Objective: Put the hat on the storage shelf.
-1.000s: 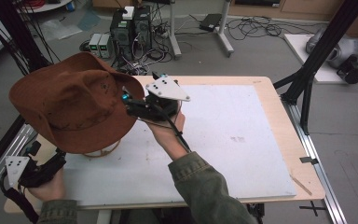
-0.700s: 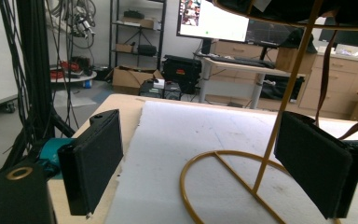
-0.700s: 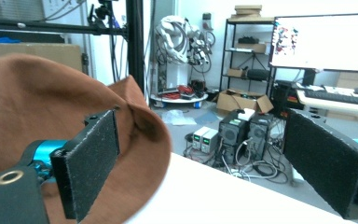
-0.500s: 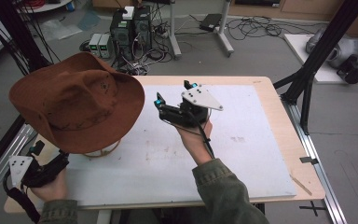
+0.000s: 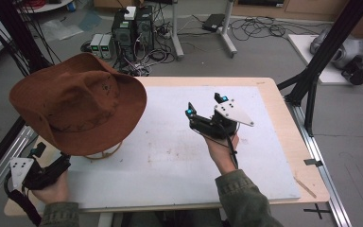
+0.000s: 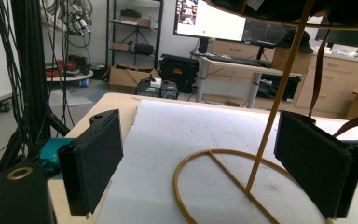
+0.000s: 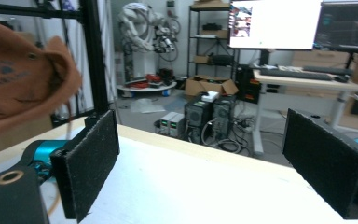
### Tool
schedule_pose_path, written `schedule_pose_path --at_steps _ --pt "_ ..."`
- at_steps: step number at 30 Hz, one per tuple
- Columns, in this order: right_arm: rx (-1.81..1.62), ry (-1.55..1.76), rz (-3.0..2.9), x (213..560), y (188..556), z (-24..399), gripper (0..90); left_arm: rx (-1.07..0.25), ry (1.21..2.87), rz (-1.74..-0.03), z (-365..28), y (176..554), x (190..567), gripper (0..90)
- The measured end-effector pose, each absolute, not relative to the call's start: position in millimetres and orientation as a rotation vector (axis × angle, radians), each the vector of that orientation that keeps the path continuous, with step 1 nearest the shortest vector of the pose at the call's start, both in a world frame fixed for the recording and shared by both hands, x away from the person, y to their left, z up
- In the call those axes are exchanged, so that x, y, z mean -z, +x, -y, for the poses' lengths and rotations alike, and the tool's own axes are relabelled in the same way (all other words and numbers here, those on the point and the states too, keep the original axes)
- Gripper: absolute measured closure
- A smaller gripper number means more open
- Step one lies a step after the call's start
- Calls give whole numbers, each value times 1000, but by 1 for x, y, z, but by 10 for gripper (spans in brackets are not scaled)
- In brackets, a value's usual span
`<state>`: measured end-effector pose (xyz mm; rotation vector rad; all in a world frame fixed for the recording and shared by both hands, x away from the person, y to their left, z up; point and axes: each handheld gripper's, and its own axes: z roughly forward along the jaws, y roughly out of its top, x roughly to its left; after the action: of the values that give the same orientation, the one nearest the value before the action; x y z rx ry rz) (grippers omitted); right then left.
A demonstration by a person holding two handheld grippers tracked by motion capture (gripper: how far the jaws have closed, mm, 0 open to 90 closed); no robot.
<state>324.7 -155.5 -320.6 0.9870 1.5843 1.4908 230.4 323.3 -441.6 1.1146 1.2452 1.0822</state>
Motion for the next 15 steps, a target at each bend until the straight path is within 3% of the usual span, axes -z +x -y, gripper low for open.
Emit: schedule_pose_path --at_steps 15 --pt "-1386 1095 -1504 350 314 217 105 -1085 1118 -1242 -322 231 441 157"
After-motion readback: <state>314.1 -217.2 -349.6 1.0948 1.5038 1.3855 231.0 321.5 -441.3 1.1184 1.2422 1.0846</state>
